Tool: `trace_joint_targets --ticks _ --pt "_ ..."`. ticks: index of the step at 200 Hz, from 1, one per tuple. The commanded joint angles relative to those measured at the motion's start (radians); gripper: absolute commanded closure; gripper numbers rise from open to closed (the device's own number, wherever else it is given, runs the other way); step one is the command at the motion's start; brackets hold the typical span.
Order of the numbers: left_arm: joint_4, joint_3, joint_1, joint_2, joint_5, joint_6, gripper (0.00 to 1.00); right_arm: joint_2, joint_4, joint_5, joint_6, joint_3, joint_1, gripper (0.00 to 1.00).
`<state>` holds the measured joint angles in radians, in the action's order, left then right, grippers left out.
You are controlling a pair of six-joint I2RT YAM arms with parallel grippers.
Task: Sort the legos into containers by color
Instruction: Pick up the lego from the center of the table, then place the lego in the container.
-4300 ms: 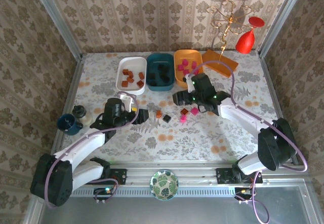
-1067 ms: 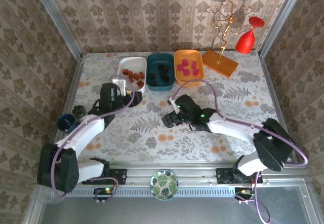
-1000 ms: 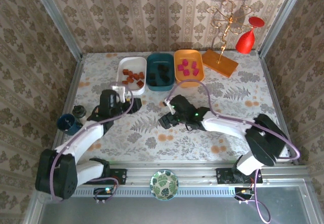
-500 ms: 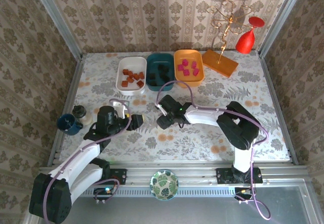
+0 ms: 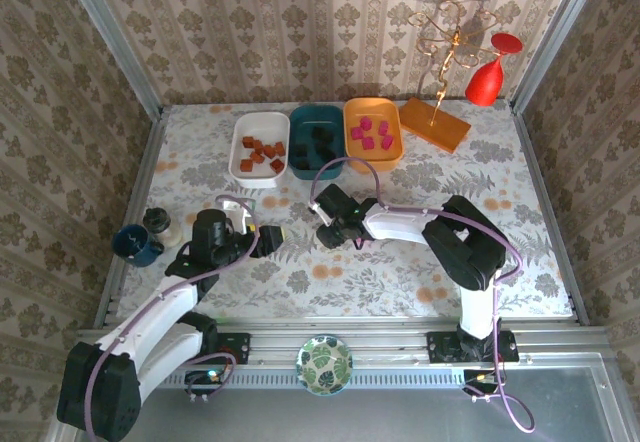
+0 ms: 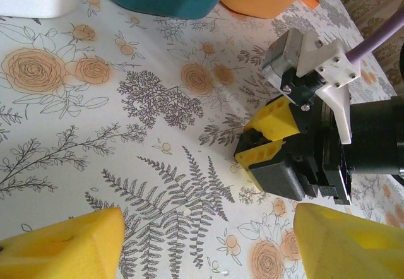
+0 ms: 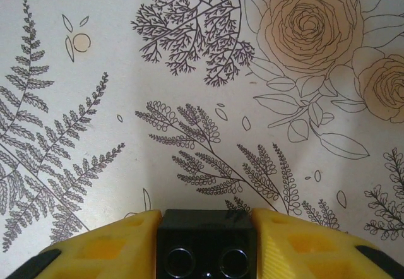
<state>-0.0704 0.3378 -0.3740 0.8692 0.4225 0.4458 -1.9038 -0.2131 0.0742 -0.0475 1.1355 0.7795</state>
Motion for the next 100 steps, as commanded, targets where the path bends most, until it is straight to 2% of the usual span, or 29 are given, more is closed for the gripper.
trace_joint_targets --ticks 1,54,74,100 --pt "-0.017 0.007 -0.01 0.004 -0.004 0.021 0.28 0.07 0.0 -0.01 0.001 -0.022 0.004 0.59" --pt "-0.057 0.019 -0.023 0.023 -0.055 0.024 0.28 0.21 0.13 -0.106 -0.053 -0.017 -0.054 0.6" --pt "-0.082 0.031 -0.023 0.04 -0.062 0.032 0.28 0.195 0.185 -0.144 -0.108 0.028 -0.11 0.6" --pt "-0.101 0.047 -0.025 0.059 -0.055 0.045 0.28 0.103 0.234 -0.162 -0.194 0.138 -0.182 0.61"
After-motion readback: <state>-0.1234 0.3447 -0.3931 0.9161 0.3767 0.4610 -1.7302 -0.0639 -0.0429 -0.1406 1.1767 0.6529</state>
